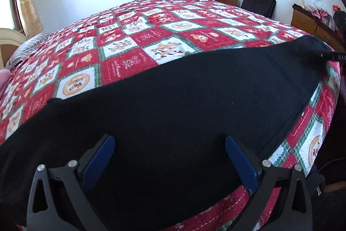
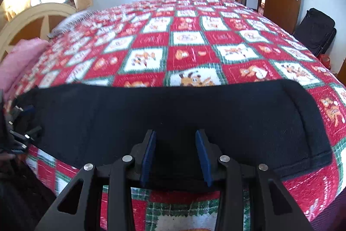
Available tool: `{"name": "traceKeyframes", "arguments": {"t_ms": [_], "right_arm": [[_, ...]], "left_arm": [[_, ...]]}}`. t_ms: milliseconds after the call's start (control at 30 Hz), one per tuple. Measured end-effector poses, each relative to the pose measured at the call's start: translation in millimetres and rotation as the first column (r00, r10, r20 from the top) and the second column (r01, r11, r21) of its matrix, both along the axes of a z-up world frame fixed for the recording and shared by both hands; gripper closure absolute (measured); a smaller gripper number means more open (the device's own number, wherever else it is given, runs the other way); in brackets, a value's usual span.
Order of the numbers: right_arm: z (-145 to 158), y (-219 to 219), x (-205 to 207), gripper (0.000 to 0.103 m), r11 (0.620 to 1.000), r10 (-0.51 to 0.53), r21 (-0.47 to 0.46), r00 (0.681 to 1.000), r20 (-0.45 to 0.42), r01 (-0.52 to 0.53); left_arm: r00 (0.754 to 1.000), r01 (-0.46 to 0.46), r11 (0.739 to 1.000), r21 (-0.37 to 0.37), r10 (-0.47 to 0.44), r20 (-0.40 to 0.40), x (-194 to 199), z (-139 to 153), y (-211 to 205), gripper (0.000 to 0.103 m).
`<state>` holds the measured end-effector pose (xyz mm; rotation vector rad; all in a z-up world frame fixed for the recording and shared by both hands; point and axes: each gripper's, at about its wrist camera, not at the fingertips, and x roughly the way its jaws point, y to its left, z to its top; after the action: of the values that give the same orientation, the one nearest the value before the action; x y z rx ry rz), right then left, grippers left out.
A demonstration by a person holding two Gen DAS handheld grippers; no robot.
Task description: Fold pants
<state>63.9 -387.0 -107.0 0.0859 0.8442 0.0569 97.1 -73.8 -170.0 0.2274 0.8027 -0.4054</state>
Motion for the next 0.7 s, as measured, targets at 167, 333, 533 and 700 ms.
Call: {"name": "traceKeyframes", "arguments": {"t_ms": [167, 333, 533, 700], "right_arm": [[34, -37, 5, 0.062, 0.993, -0.114, -0.015, 0.991, 0.063, 0.115], [43, -95, 35, 0.062, 0.971, -0.239, 0.002, 0.971, -0.008, 0.239], [14, -131, 58, 0.062, 0.956, -0.231, 0.15, 0.961, -0.15, 0.253], [28, -121, 37, 0.088, 0.961, -0.215, 0.173, 0.976, -0.036, 0.218]], "left_arm": [[0.999, -0.004, 1.0, -0.008, 0.005, 0.034, -4, -3, -1, 0.0], [0.999, -0.003, 1.0, -0.013, 0.004, 0.045, -5, -4, -1, 0.0], [0.998, -0.001, 1.0, -0.02, 0.002, 0.057, -6, -5, 0, 0.0], [0.998, 0.001, 1.0, -0.023, 0.001, 0.065, -7, -6, 0, 0.0]]}}
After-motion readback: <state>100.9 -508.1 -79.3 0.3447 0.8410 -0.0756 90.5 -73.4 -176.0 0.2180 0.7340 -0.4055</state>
